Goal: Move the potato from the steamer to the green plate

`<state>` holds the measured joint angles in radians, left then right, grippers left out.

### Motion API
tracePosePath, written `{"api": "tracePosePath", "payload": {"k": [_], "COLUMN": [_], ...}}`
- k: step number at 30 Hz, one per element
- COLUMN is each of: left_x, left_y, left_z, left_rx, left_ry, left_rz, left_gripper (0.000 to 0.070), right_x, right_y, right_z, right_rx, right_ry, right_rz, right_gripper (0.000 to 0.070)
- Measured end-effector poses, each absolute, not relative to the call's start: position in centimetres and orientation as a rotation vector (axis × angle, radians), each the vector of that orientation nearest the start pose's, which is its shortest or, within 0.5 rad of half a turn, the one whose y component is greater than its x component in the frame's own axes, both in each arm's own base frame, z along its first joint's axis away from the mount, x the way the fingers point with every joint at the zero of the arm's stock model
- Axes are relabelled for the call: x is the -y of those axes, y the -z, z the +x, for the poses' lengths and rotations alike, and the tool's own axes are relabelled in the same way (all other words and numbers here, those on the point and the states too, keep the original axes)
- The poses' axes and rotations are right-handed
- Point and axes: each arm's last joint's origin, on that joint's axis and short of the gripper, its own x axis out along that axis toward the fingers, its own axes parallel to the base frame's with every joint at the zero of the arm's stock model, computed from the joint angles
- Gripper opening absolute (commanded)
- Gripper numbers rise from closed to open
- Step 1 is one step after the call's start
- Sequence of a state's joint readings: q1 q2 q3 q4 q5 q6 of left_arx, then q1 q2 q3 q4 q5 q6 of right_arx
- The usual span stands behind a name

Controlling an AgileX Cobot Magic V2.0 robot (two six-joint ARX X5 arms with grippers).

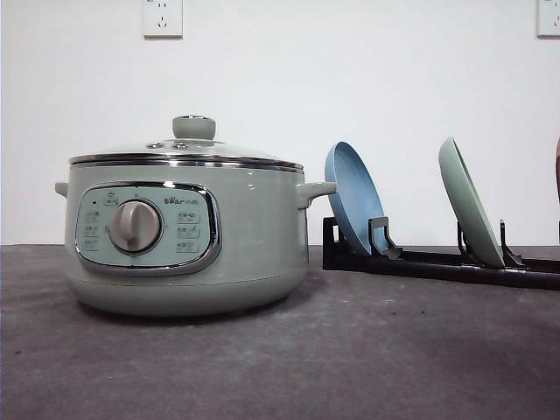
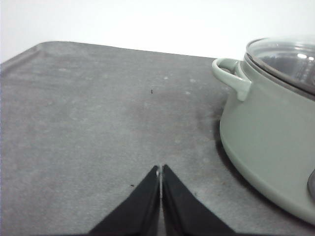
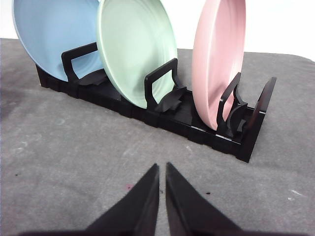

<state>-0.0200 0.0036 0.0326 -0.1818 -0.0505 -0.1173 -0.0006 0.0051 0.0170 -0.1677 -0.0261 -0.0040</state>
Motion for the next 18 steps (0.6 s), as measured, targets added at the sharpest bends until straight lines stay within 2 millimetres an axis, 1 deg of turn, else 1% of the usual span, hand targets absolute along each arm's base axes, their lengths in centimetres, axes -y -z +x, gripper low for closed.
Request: {"api": "tracePosePath", "payload": {"k": [5, 8, 11, 15, 18], "left_x": [0.04, 0.06, 0.19, 0.28, 0.38], "left_y": [-15.68, -15.68, -15.67, -15.7, -15.97], "left_z": [9.47, 9.47, 9.47, 9.46, 9.4], "left_rx": [-0.15, -0.15, -0.156, -0.158, -0.159], "left_ry": [-0.043, -0.039, 0.002, 0.022, 0.033], "left_rz": [-0.155, -0.201, -0.232, -0.281, -0.329], "left_gripper": [0.0, 0.0, 0.0, 0.0, 0.0], "right_x": [-0.09, -0.28, -0.42, -0.45, -0.45], "right_y": [-15.27, -15.27, -15.29, -15.4, -16.17], "right_z": [9.58, 9.57, 9.55, 9.52, 9.36], "right_rx": [-0.156, -0.159, -0.164, -0.17, -0.162], "right_ry": [-0.033, -0.091, -0.138, -0.14, -0.138], "right_rz": [0.005, 0.079, 0.146, 0.222, 0.268], "right_gripper": [0.0012, 0.001, 0.0006, 0.0004, 0.0004]}}
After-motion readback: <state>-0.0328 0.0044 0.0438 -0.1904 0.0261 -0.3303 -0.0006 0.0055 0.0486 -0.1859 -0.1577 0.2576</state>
